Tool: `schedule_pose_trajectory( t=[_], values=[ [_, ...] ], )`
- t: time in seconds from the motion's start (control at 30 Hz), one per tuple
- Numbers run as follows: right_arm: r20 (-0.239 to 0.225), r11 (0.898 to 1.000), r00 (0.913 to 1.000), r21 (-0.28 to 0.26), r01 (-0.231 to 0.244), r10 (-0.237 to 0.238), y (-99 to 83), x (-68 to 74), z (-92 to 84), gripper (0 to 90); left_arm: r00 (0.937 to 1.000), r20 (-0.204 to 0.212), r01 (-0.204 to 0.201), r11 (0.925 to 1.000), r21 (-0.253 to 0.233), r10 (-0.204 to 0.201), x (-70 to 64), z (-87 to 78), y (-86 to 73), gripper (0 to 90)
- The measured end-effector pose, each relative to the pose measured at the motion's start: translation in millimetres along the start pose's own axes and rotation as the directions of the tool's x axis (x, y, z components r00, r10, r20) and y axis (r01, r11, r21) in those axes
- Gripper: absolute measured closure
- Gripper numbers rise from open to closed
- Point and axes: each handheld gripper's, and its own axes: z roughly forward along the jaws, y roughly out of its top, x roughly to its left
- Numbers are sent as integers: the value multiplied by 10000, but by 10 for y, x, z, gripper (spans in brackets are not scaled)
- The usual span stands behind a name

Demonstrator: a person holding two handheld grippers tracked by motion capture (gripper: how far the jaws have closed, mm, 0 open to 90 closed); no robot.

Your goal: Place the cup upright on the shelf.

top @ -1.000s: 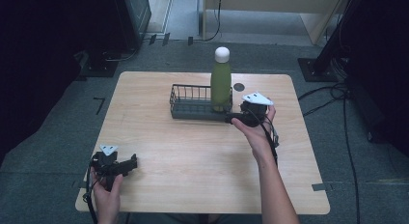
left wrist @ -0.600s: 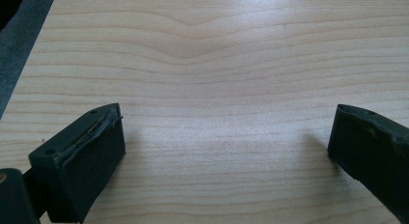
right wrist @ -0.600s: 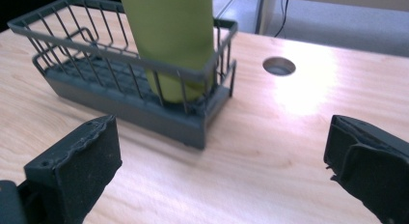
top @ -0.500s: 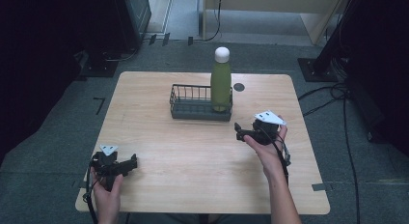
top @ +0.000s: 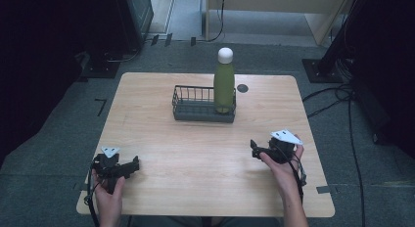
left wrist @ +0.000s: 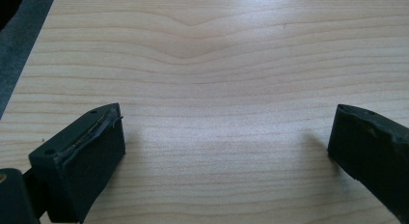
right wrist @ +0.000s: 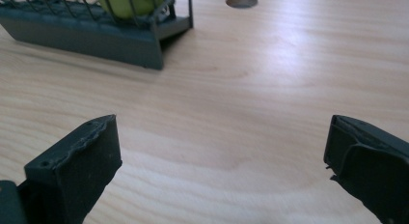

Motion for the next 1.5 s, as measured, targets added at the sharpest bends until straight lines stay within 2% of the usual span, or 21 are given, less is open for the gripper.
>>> schedule_pose_trajectory(
  t=[0.4, 0.6, 0.87, 0.93, 1.07, 1.2, 1.33, 1.5],
  values=[
    [682, 9978, 9964, 400, -530, 502, -438, -351, -326, 0, 10000, 1, -1, 10000, -1, 1, 0, 0, 0, 1],
    [1193, 9937, 9900, 742, -845, 753, -659, -577, -507, 0, 10000, 0, 2, 10000, 1, -2, 0, 0, 0, 0],
    [1643, 9878, 9824, 1121, -1083, 891, -854, -765, -658, 0, 10000, 0, 5, 10000, -7, -5, 0, 0, -1, 0],
    [1782, 9877, 9805, 1169, -1041, 823, -874, -795, -690, 0, 10000, 0, -2, 10000, -1, 2, 0, 0, 0, 1],
    [2147, 9816, 9758, 1734, -800, 416, -902, -837, -700, 5, 10000, -2, -5, 10000, -6, 5, 1, 0, 0, 0],
    [2154, 9820, 9757, 1723, -770, 387, -912, -842, -716, 6, 10000, 9, 0, 10000, 1, 0, 1, -1, -1, 0],
    [1743, 9790, 9833, 1854, -851, 524, -911, -866, -709, 4, 10000, 9, 2, 10000, -6, -2, 0, 0, -1, 1],
    [1731, 9789, 9835, 1859, -852, 527, -910, -869, -709, 4, 10000, 10, -10, 10000, 1, 10, 1, -1, -2, 0]
  ],
)
